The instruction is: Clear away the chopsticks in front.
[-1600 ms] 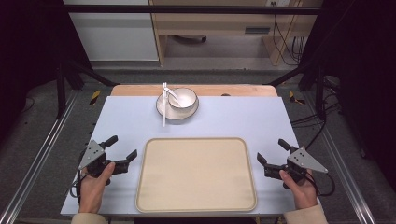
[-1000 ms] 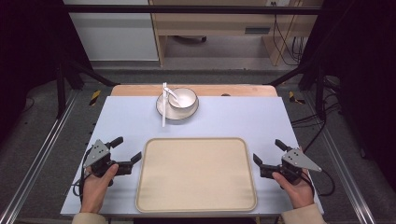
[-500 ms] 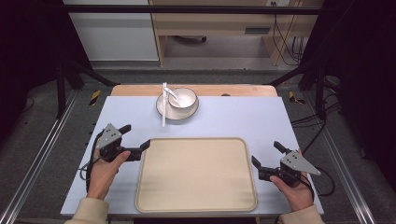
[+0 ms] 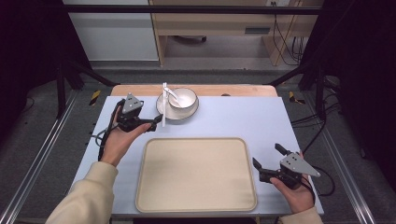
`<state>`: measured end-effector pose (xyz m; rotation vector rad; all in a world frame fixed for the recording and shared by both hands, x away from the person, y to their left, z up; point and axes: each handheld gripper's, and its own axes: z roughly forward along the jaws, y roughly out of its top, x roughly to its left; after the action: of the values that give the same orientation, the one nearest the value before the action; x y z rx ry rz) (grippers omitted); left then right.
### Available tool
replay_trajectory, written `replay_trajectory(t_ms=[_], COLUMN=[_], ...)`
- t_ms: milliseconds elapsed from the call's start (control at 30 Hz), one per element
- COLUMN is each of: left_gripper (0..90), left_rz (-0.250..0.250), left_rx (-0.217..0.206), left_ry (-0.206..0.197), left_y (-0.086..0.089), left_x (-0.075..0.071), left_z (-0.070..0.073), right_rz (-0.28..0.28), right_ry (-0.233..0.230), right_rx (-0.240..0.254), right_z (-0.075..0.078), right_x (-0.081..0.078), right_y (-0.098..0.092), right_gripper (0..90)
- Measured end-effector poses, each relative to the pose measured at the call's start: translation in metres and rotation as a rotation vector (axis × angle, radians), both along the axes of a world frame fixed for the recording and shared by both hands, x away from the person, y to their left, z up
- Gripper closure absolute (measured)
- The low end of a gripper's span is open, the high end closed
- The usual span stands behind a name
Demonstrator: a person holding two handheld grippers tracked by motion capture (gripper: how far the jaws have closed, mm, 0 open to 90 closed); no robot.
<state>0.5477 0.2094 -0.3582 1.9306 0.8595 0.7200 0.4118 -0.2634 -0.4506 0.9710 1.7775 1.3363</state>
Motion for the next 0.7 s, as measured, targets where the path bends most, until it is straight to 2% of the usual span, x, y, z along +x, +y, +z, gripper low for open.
replay_trajectory(t_ms=[33, 67, 100, 133, 233, 267, 400, 433, 467, 533, 700], left_gripper=[11.6, 12.8, 15.0, 17.2, 22.5, 25.2, 34.9, 34.9, 39.4, 44.6, 53.2], left_rz=[0.000, 0.017, 0.017, 0.035, 0.057, 0.085, 0.103, 0.116, 0.126, 0.126, 0.150], left_rx=[0.000, 0.008, 0.008, -0.004, -0.001, 0.005, 0.025, 0.034, 0.036, 0.049, 0.028], left_ry=[0.000, 0.021, 0.021, 0.042, 0.061, 0.074, 0.088, 0.098, 0.120, 0.133, 0.141], left_y=[0.000, -0.001, -0.001, -0.002, -0.003, -0.003, -0.003, -0.002, -0.002, -0.002, -0.006], left_x=[0.000, 0.009, 0.009, 0.017, 0.023, 0.028, 0.036, 0.038, 0.043, 0.047, 0.057], left_z=[0.000, 0.000, 0.000, -0.002, -0.006, -0.011, -0.019, -0.022, -0.028, -0.032, -0.038], right_rz=[0.000, -0.002, -0.002, 0.000, 0.007, 0.010, 0.012, 0.012, 0.013, 0.018, 0.025], right_ry=[0.000, 0.001, 0.001, 0.004, 0.009, 0.008, 0.007, 0.007, 0.010, 0.010, 0.011], right_rx=[0.000, -0.009, -0.009, -0.016, -0.031, -0.039, -0.045, -0.045, -0.043, -0.041, -0.044], right_z=[0.000, -0.001, -0.001, -0.002, -0.003, -0.003, -0.003, -0.003, -0.003, -0.003, -0.003], right_x=[0.000, 0.001, 0.001, 0.001, 0.002, 0.002, 0.002, 0.002, 0.002, 0.002, 0.002], right_y=[0.000, 0.001, 0.001, 0.002, 0.005, 0.006, 0.006, 0.006, 0.006, 0.006, 0.008], right_gripper=[4.4, 4.3, 4.3, 4.3, 4.3, 4.3, 4.3, 4.3, 4.4, 4.6, 4.8])
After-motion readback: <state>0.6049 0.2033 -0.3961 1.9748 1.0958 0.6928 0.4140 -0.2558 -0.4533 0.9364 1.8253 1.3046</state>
